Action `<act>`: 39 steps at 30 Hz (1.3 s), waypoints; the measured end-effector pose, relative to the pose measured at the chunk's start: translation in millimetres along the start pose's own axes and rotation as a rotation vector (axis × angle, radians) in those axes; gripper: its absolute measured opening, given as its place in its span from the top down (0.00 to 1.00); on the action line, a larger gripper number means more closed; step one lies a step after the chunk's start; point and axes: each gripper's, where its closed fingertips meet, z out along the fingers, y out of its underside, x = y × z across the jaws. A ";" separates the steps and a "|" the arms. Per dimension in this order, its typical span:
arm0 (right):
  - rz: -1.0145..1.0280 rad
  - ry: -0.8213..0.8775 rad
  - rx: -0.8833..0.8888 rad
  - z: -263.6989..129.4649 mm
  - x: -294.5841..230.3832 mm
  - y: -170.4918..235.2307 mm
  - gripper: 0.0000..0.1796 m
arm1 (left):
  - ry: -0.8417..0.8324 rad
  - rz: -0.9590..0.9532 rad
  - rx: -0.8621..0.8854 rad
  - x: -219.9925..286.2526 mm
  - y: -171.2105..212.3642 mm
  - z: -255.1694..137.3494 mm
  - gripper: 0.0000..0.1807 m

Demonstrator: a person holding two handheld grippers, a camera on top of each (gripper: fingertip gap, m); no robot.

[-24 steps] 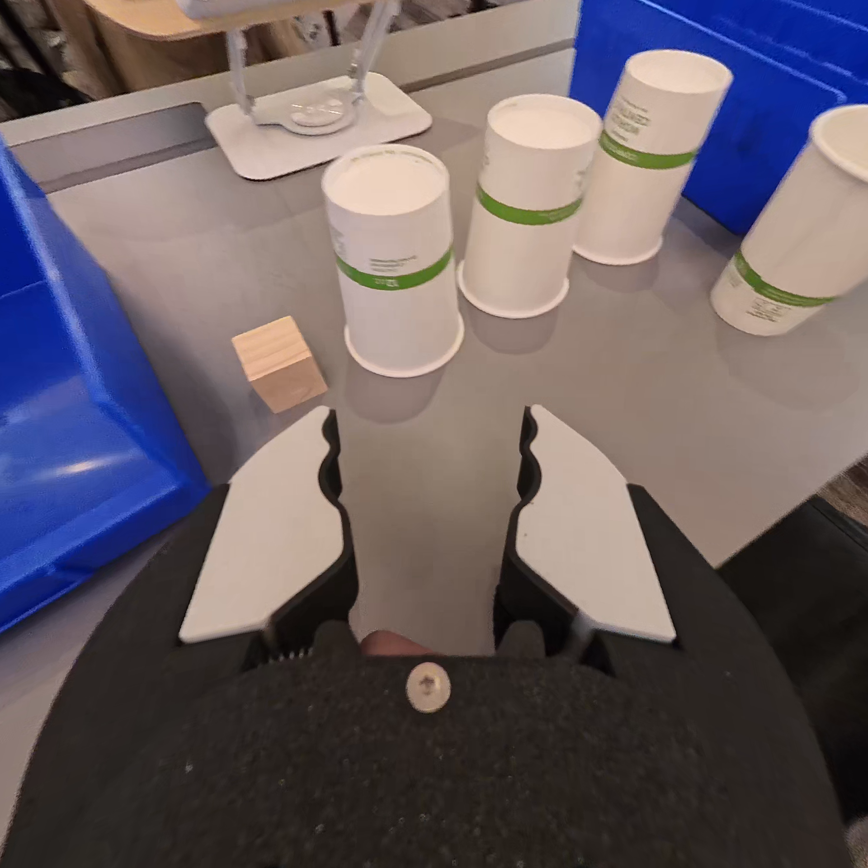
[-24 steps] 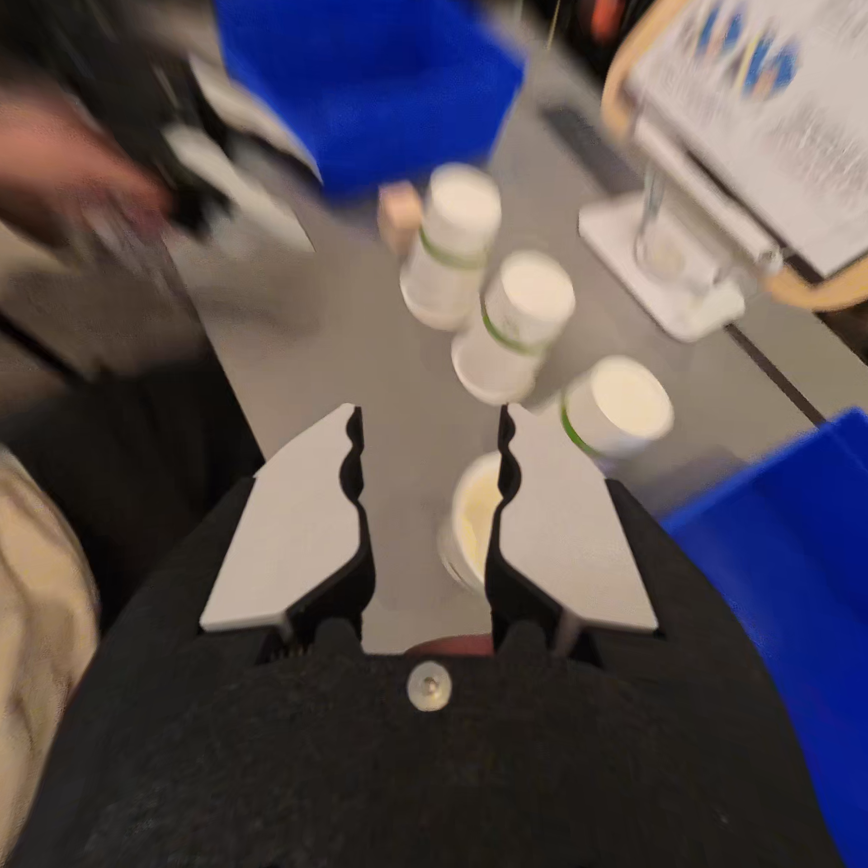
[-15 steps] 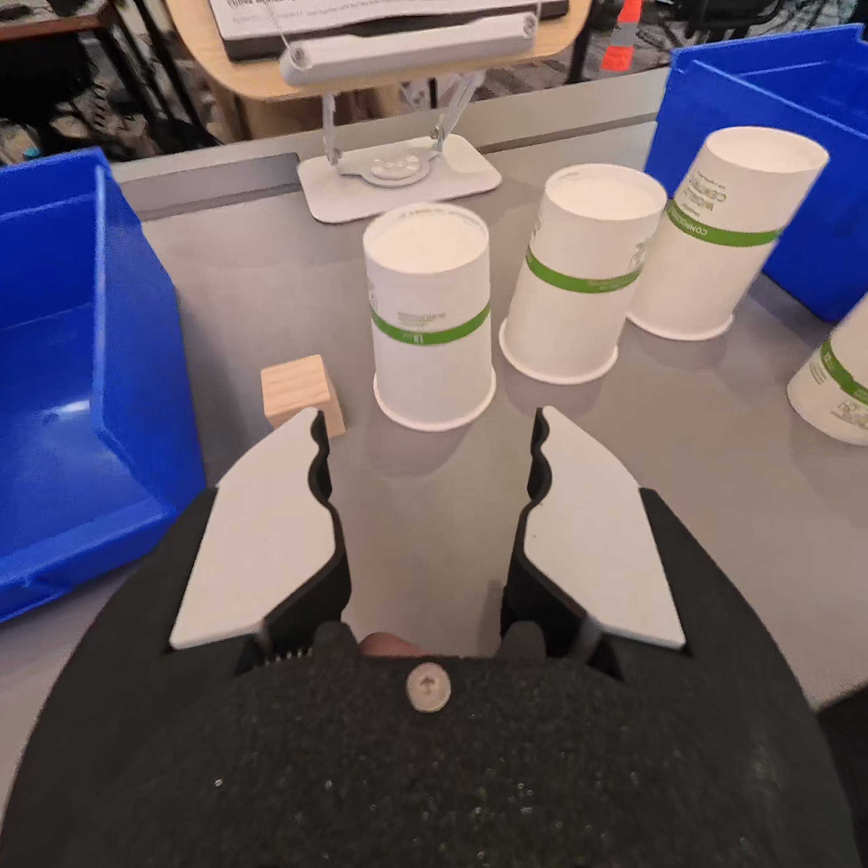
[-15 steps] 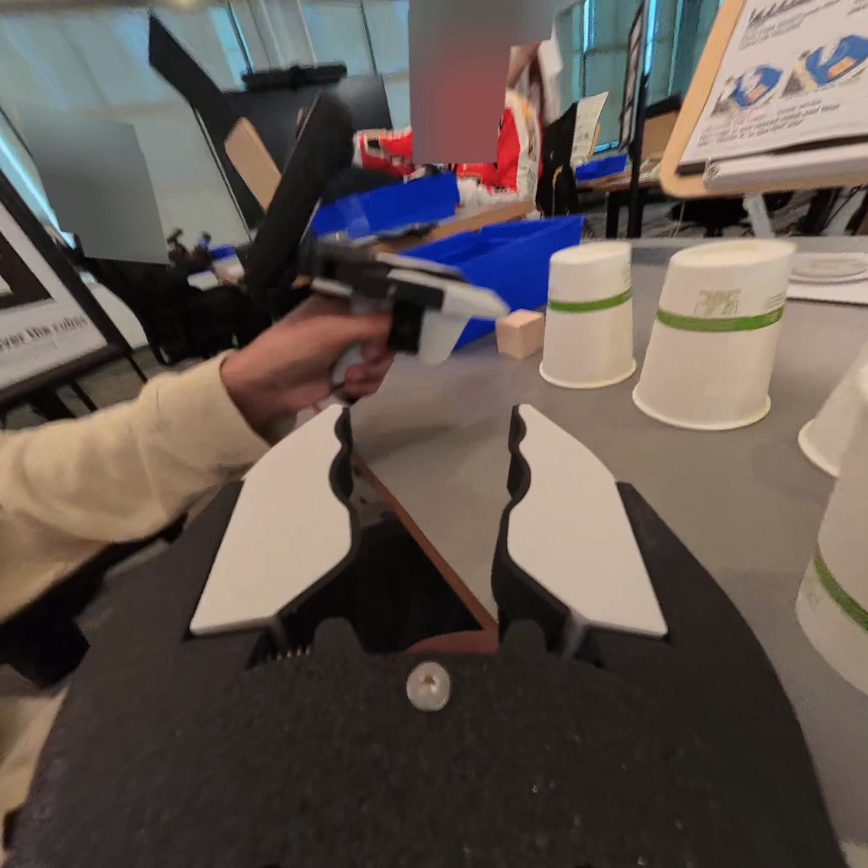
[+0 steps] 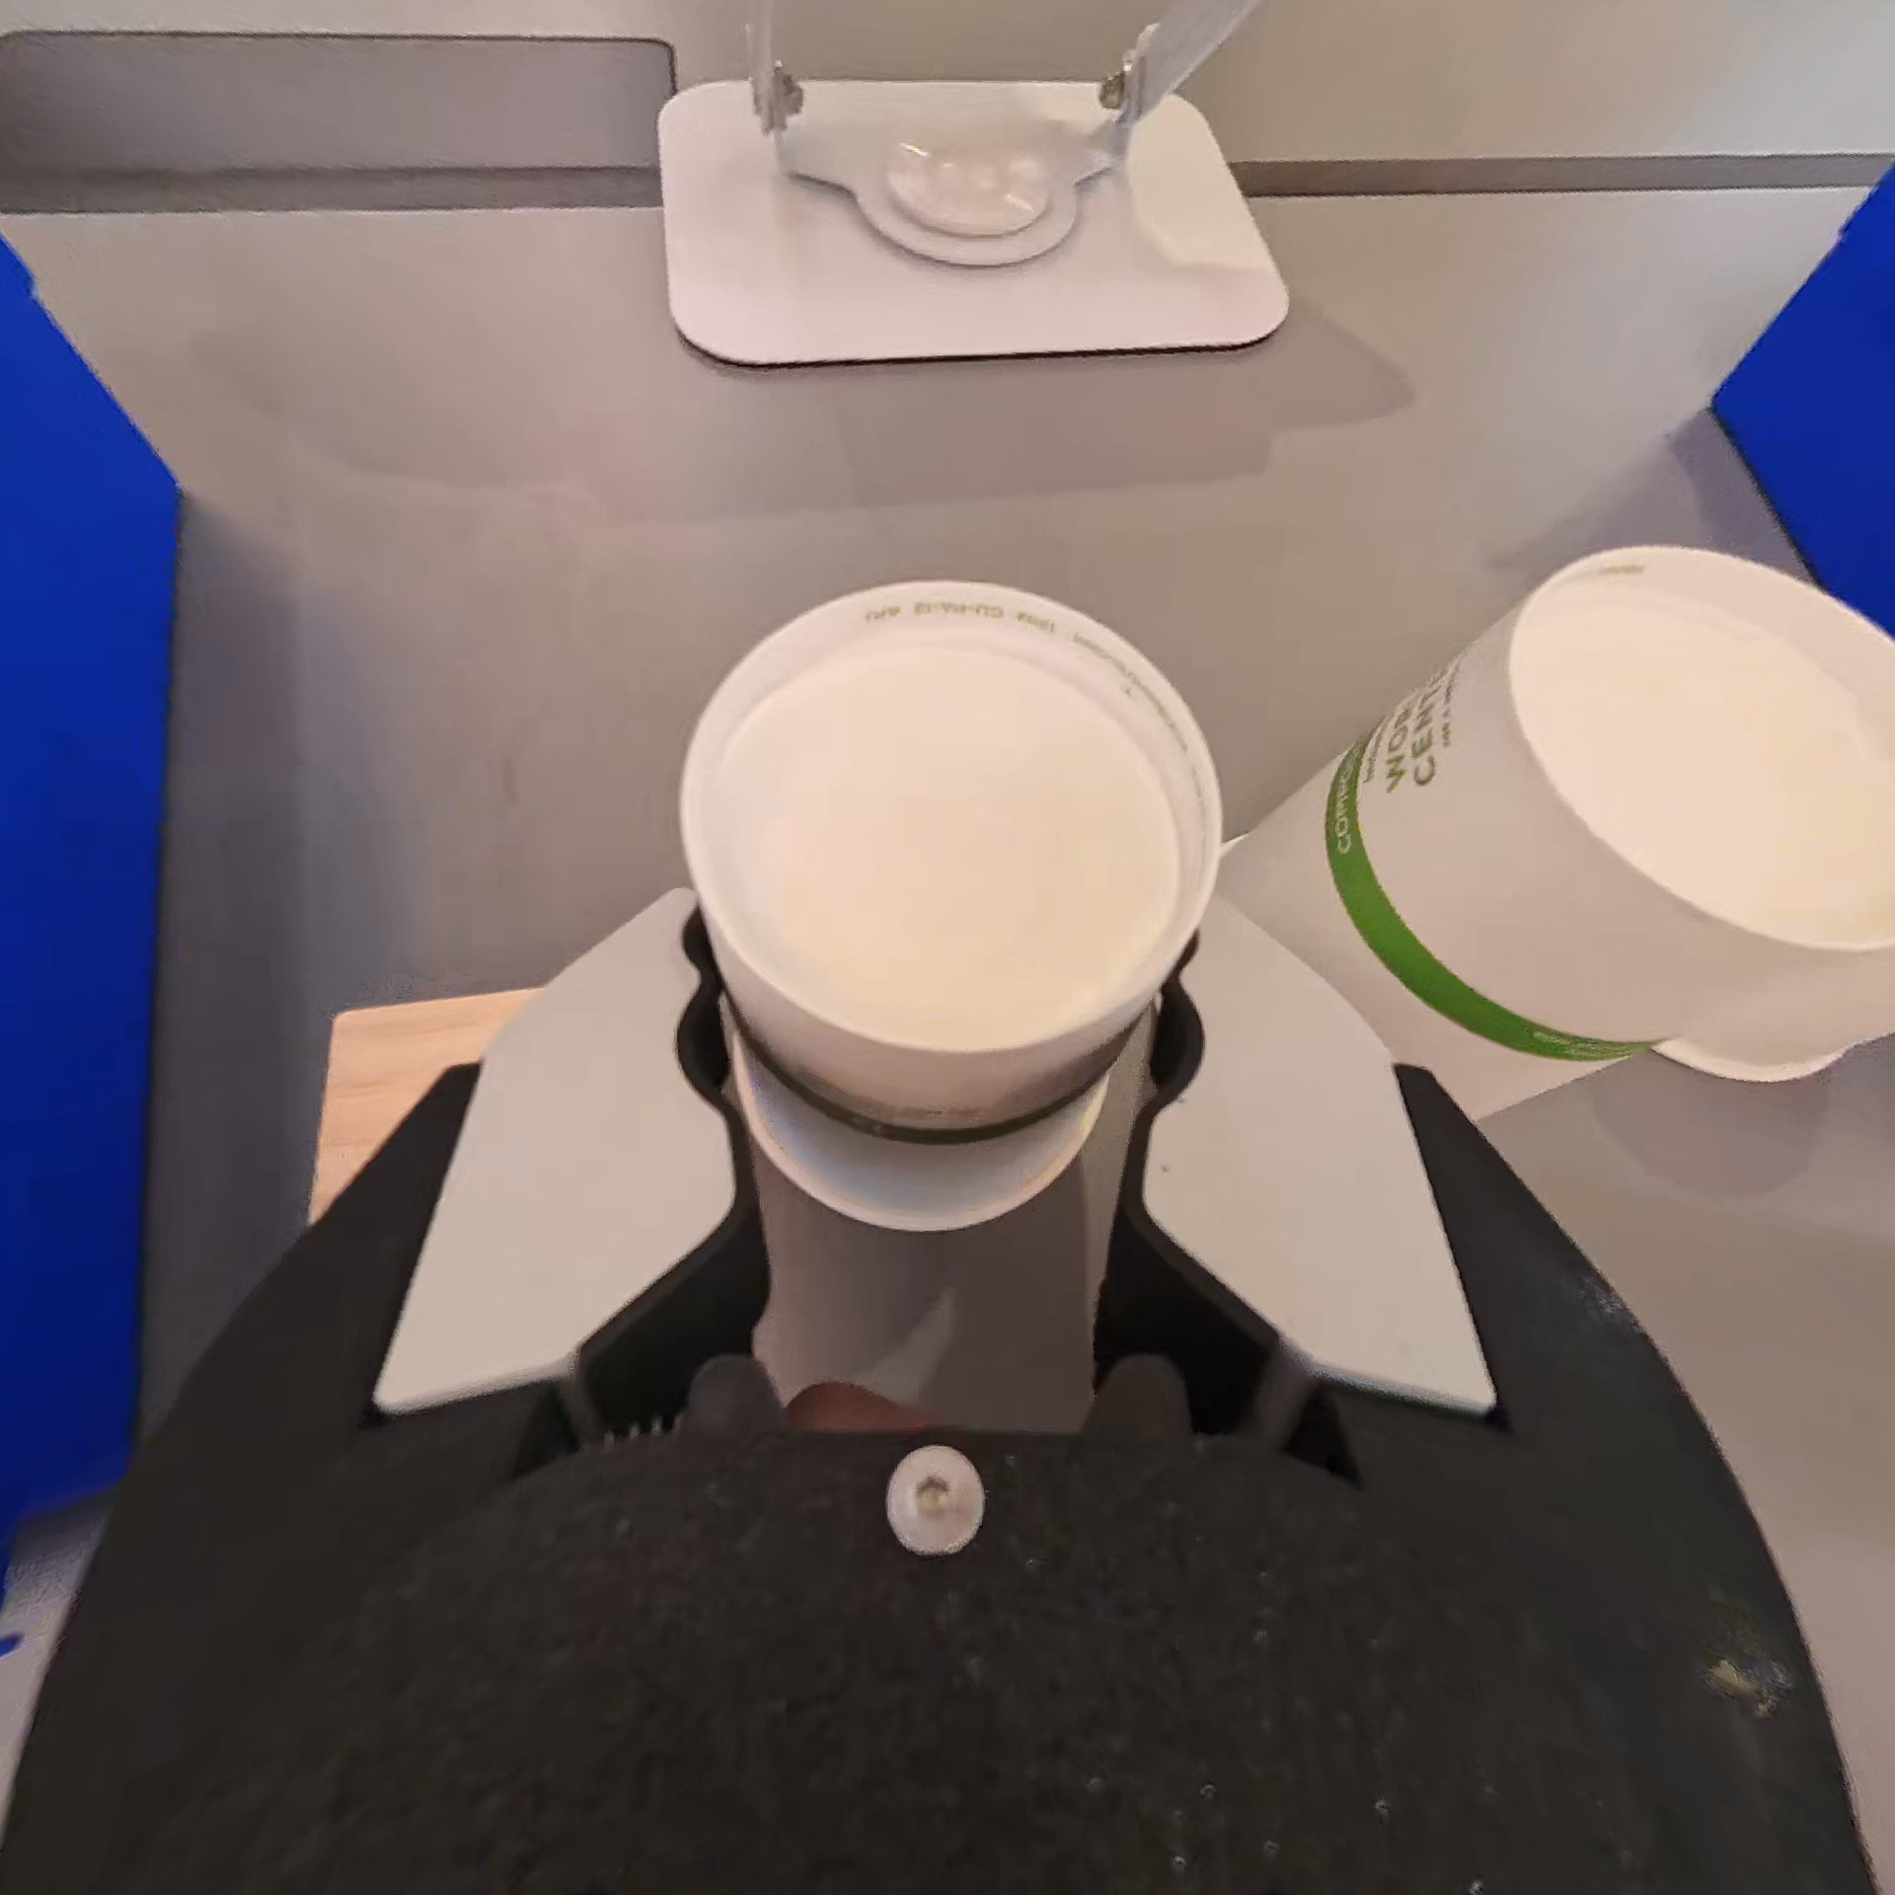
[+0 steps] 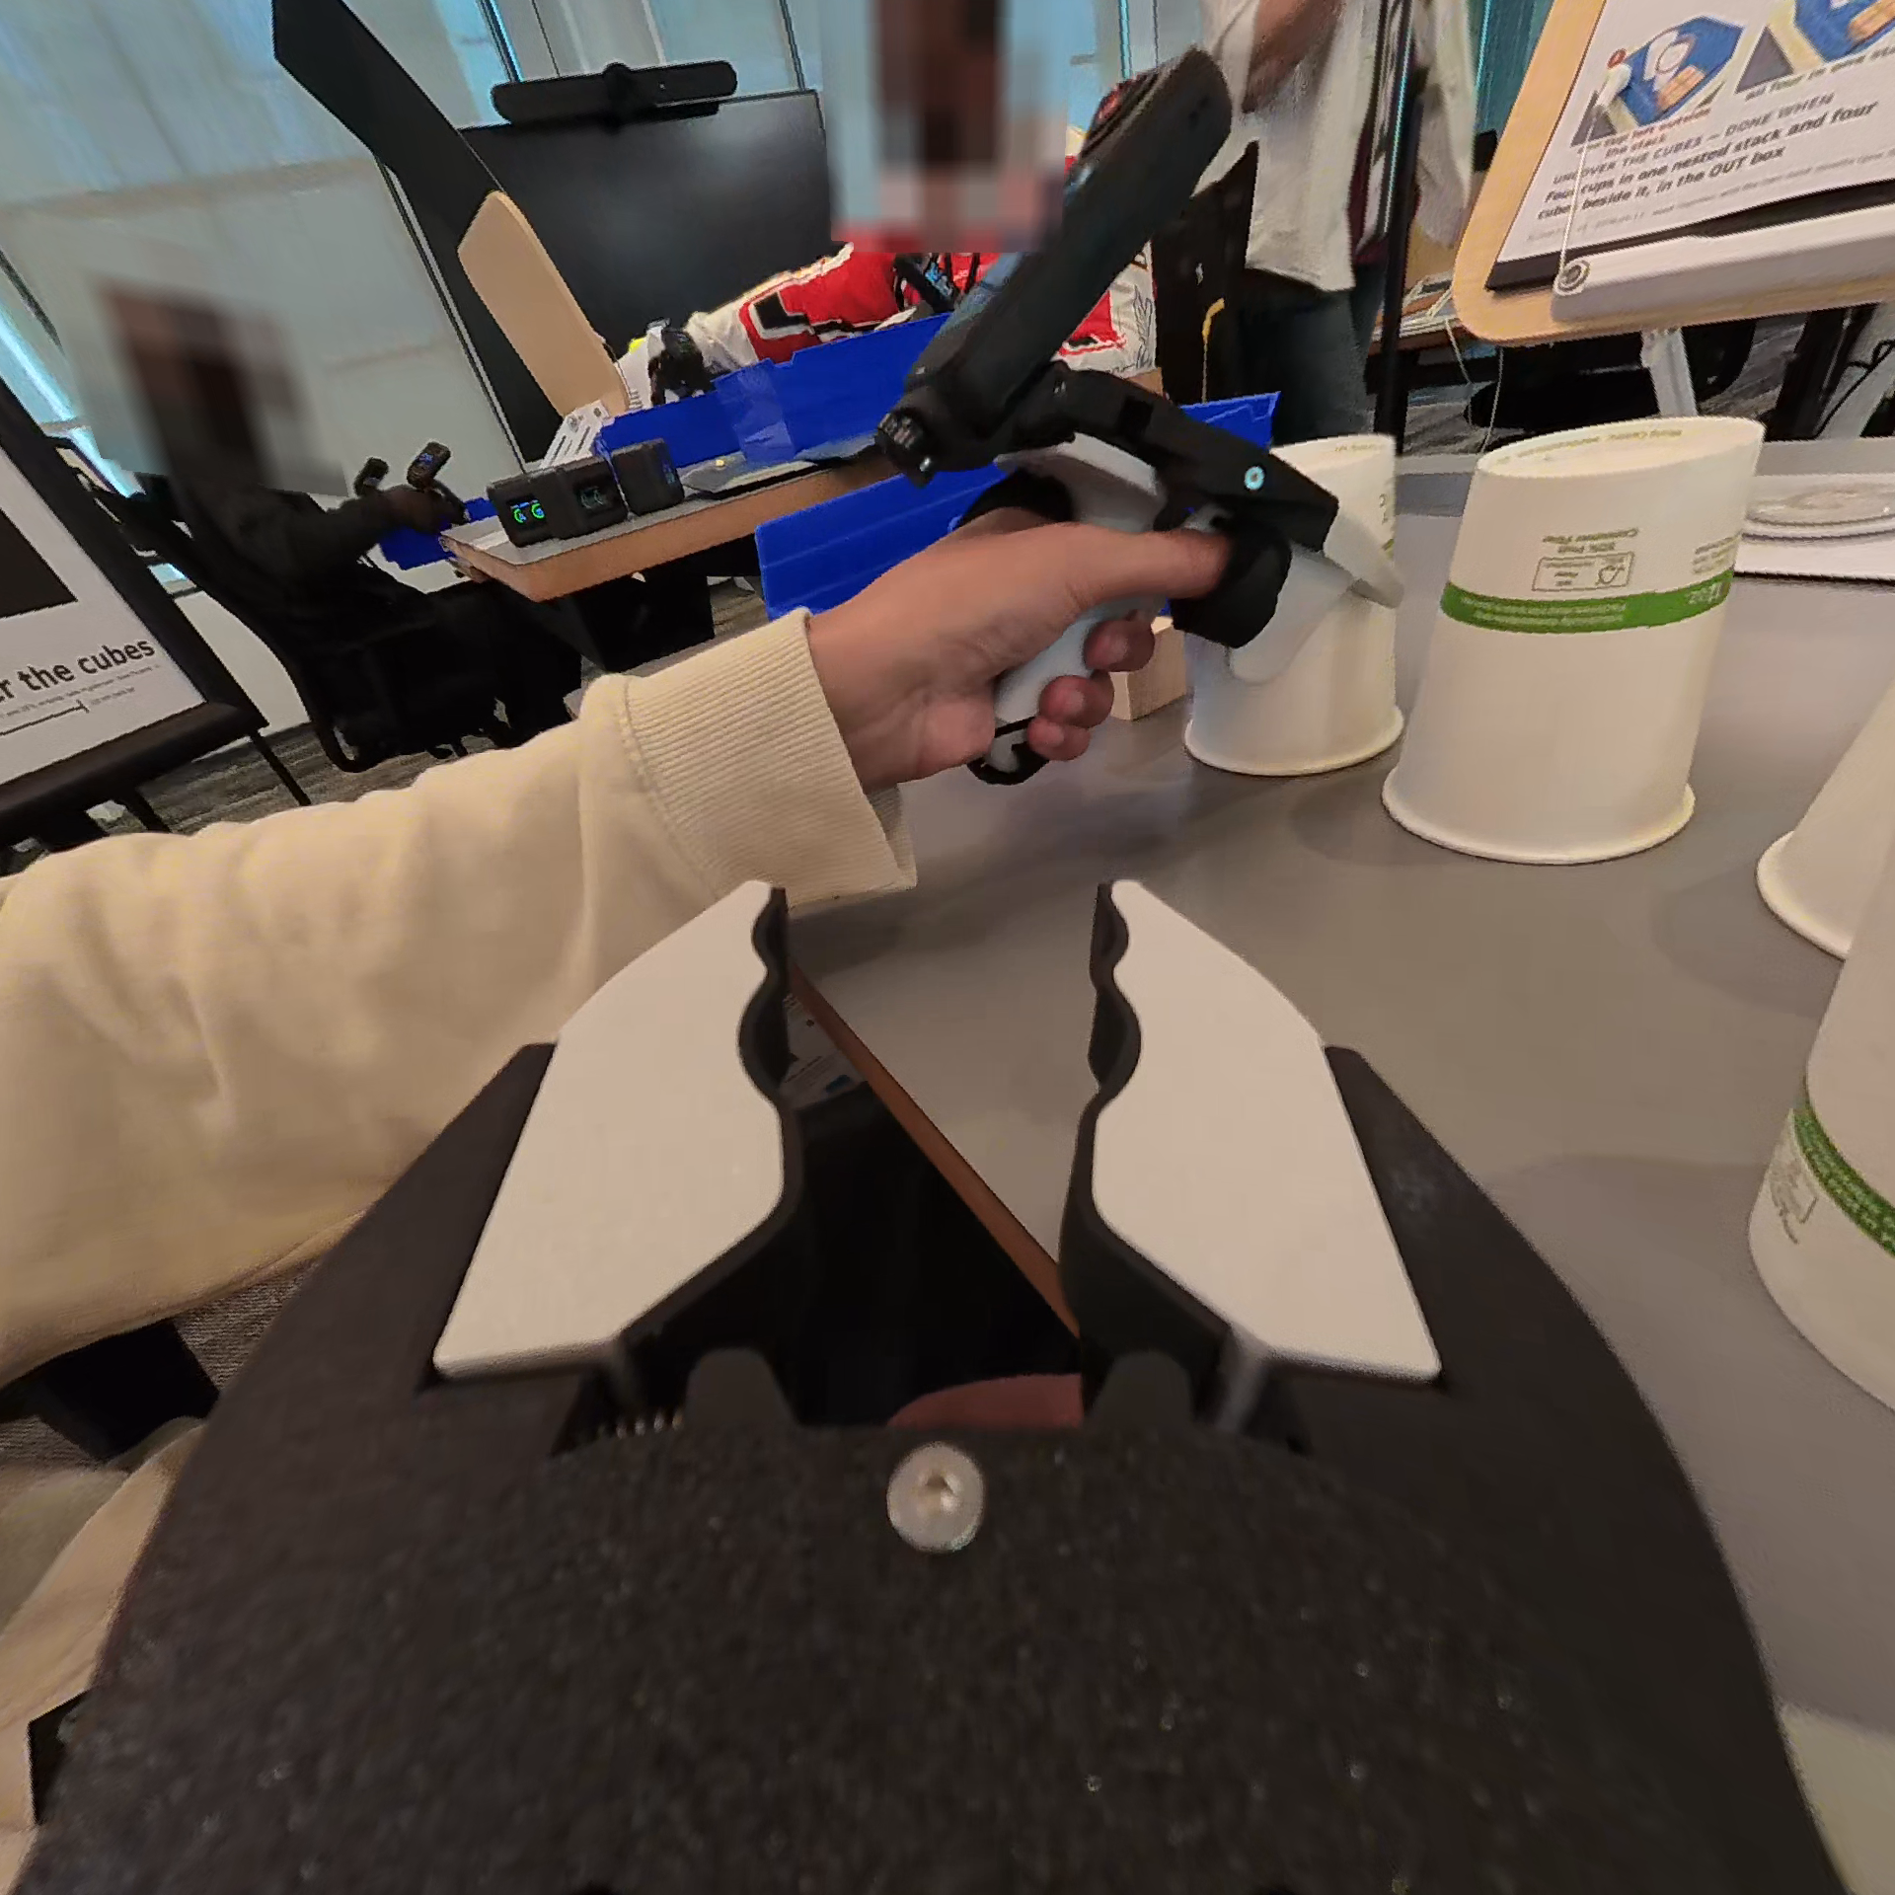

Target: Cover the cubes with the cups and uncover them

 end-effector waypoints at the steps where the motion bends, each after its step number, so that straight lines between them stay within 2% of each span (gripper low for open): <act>1: 0.006 -0.001 -0.003 0.1 0.7 1.0 0.69 | -0.001 0.000 -0.004 -0.6 -0.4 0.0 0.55; 5: 0.028 -0.001 -0.005 -0.5 5.4 2.4 0.69 | 0.033 0.029 0.003 4.3 -7.5 -8.1 0.55; 9: 0.039 0.010 0.003 -2.6 10.1 -0.6 0.69 | 0.079 0.044 0.070 7.0 -36.0 -35.4 0.55; 16: 0.108 0.004 0.049 -5.9 18.0 -13.2 0.68 | 0.294 0.050 0.290 20.1 -124.9 -132.0 0.55; 20: 0.164 -0.021 0.079 -3.5 18.0 -23.3 0.68 | 0.494 0.015 0.348 31.8 -147.6 -179.7 0.55; 24: 0.357 -0.190 0.208 4.6 -2.5 -74.0 0.69 | 0.782 -0.002 0.399 53.7 -132.8 -210.8 0.55; 30: 0.800 -0.487 0.352 29.0 -16.7 -147.0 0.68 | 1.189 -0.043 0.439 74.3 -87.1 -239.2 0.55; 34: 0.982 -0.600 0.376 44.7 -13.1 -159.5 0.69 | 1.383 -0.062 0.416 77.7 -61.6 -248.2 0.55; 36: 1.037 -0.653 0.368 50.5 -16.7 -159.8 0.69 | 1.412 -0.053 0.428 78.6 -55.1 -249.1 0.55; 39: 1.093 -0.687 0.384 53.8 -16.0 -157.5 0.79 | 1.442 0.023 0.428 83.7 -43.5 -253.1 0.55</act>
